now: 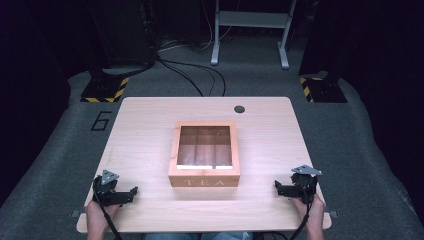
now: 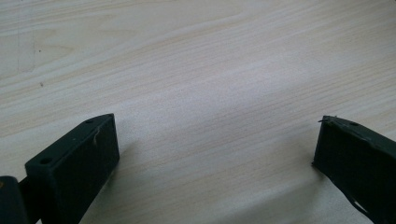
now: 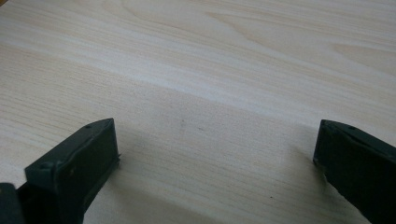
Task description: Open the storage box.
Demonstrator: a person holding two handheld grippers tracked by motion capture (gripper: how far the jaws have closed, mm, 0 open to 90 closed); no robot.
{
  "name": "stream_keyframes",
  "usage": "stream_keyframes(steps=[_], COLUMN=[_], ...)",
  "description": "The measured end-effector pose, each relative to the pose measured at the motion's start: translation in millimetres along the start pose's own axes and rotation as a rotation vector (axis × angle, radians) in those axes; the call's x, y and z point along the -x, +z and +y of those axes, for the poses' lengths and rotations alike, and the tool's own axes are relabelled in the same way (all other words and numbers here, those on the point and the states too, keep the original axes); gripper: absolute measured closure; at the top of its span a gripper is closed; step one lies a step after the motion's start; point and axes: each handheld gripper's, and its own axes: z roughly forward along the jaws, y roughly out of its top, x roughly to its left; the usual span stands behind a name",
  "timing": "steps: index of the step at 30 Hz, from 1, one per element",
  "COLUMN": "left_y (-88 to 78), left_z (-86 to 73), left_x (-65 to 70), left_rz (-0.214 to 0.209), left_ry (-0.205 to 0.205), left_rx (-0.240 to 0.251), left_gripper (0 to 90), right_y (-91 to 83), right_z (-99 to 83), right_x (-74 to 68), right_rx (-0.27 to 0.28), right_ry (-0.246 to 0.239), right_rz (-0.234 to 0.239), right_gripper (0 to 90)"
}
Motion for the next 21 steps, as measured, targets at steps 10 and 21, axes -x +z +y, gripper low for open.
stream_keyframes(steps=[10, 21], left_y=[0.3, -2.7], left_z=[0.3, 3.7], left_x=[0.9, 10.3], left_rz=[-0.006, -0.051], left_ry=[0.007, 0.019], left_rx=[0.004, 0.048], left_gripper=[0.0, 0.0], right_y=[0.0, 0.2], right_z=[0.0, 0.1], right_x=[-1.0, -1.0], right_rx=[-0.005, -0.005], right_ry=[0.023, 0.014], right_rz=[-0.004, 0.0], right_gripper=[0.0, 0.0])
